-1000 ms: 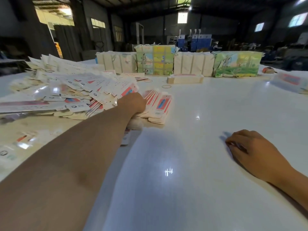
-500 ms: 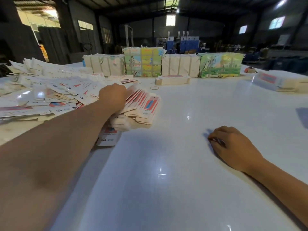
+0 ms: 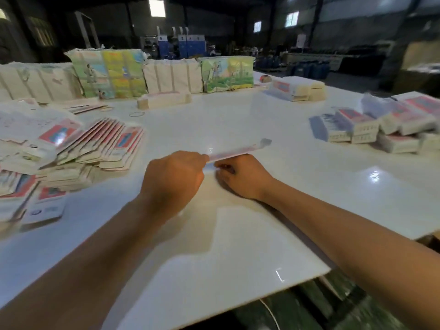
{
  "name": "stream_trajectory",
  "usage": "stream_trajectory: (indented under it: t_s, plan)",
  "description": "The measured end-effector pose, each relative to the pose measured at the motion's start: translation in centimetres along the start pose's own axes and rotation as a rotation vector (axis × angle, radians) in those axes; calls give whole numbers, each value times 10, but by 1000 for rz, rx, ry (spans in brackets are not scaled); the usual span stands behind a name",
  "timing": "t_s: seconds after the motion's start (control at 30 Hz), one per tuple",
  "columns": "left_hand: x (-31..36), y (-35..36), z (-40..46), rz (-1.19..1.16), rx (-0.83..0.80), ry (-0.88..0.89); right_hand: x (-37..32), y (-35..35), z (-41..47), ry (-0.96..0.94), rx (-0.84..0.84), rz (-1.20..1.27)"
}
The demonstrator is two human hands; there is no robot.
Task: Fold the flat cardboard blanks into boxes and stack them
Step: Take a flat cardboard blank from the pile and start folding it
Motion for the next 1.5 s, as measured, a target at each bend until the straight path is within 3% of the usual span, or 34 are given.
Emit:
stream_trajectory:
  t_s: [0.1,0.17,0.23,0.3,0.37,0.47,0.6,0.73,0.83,1.0,1.2,1.5]
  plan:
    - [-1,7,-12,-7,53,65,2,2,0,-6,-3,47]
    - [-6,5,-12,-6,30,47,4,0,3,98,4,138]
    - [-10,3,-13,24,-3,35,8,-8,6,337,69,557]
    - [-12,1,-14,69,-20,48,15,-17,7,578,144,1181]
    - [-12,3,-13,78,-106,34,24,-24,5,693,144,1458]
    - [-15,15,-15,92,-190,-25,19,-25,1,644,86,1362]
    - [-16,18,-13,-34,-140,-79,14,-22,1,587,68,1276]
    - [-21,26,-9,65,-337,-182,10,-20,0,535,-17,1287]
    - [-26,27,-8,36,-321,-195,9,-19,1,515,-37,1264]
    - [-35,19,-4,46,-194,-302,11,-17,2,519,63,1225]
    - [-46,18,-5,51,-228,-402,13,-24,-6,368,460,713]
    - [-42,23,-6,13,-213,-391,-14,-15,-12,157,298,578]
Point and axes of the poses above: each hand's wrist, its own z-axis towards the middle knuckle, its own y-axis out of the palm, x = y × z, the point moved 2 cm from there along z, towards the middle knuckle, and after that the axes turned 2 degrees about y, right-handed, at the moved point
